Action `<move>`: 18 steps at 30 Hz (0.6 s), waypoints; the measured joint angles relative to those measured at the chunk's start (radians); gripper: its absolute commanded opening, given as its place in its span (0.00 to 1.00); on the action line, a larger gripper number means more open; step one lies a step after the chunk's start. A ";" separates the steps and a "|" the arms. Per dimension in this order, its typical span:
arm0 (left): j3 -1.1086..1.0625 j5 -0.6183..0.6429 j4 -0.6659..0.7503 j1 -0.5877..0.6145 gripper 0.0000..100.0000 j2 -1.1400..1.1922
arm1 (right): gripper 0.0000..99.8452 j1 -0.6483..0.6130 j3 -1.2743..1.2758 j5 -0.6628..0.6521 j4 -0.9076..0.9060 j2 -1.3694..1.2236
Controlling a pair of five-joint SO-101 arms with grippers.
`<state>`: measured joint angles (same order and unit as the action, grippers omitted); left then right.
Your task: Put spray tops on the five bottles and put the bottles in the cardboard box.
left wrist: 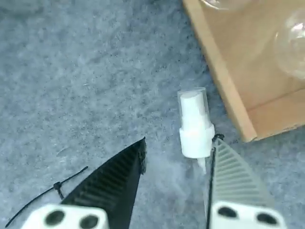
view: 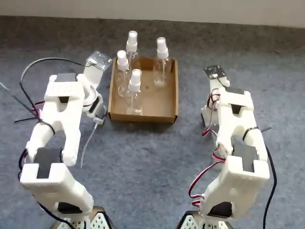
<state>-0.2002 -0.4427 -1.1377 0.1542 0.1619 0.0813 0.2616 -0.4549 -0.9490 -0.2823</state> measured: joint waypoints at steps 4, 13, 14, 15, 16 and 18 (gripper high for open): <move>0.046 0.000 0.003 -0.008 0.20 0.055 | 0.18 0.000 0.000 0.000 0.000 0.000; 0.132 0.002 0.038 -0.008 0.20 0.203 | 0.18 0.000 0.000 0.000 0.000 0.000; 0.143 0.002 0.038 -0.008 0.20 0.221 | 0.18 0.000 0.000 0.000 0.000 0.000; 0.152 0.002 0.038 -0.008 0.20 0.238 | 0.18 0.000 0.000 0.000 0.000 0.000; 0.160 0.002 0.038 -0.008 0.20 0.249 | 0.18 0.000 0.000 0.000 0.000 0.000; 0.169 0.002 0.038 -0.008 0.15 0.264 | 0.18 0.000 0.000 0.000 0.000 0.000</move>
<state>-0.0315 -0.4411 -1.0994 0.1465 0.4258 0.0813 0.2616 -0.4549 -0.9490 -0.2823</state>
